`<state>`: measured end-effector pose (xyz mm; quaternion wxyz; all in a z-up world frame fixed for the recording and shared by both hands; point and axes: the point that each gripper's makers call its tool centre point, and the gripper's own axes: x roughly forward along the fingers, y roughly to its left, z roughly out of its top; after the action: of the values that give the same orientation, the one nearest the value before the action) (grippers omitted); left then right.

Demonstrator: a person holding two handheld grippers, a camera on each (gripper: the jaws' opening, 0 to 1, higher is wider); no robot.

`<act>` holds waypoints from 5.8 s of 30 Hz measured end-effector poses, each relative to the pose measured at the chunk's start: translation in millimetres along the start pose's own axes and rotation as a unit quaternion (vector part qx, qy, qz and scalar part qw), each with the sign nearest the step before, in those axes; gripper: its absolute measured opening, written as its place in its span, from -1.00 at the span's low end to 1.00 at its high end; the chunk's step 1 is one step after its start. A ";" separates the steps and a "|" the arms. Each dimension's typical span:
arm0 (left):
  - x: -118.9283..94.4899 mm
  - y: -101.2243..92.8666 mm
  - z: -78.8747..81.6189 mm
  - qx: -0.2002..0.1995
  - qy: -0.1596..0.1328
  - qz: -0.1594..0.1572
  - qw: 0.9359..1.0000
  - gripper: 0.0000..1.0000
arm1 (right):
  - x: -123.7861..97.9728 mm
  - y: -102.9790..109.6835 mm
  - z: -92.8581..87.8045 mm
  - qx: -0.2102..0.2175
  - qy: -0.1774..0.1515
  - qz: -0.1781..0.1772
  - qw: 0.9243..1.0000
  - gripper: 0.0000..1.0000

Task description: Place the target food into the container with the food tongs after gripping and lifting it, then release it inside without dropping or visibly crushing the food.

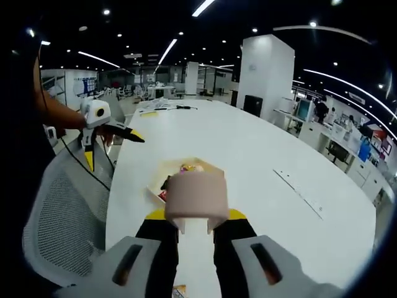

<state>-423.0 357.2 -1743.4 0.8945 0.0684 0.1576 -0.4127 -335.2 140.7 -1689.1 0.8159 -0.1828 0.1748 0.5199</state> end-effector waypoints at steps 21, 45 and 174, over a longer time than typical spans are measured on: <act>1.2 -0.7 -5.8 0.000 0.013 -0.003 1.000 0.99 | -56.1 0.0 -22.8 0.000 0.002 -0.015 1.000 -0.59; 2.0 -3.6 -8.5 0.003 0.022 -0.007 1.000 0.99 | -49.1 9.7 -53.3 -0.017 0.016 -0.002 1.000 -0.59; 2.4 -1.5 -6.9 0.001 0.017 -0.003 1.000 0.99 | 47.7 -24.1 14.1 0.030 0.049 -0.019 0.998 -0.70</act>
<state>-424.2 356.2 -1750.7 0.8904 0.0753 0.1724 -0.4144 -292.8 175.4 -1696.7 0.8213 -0.1869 0.2265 0.4890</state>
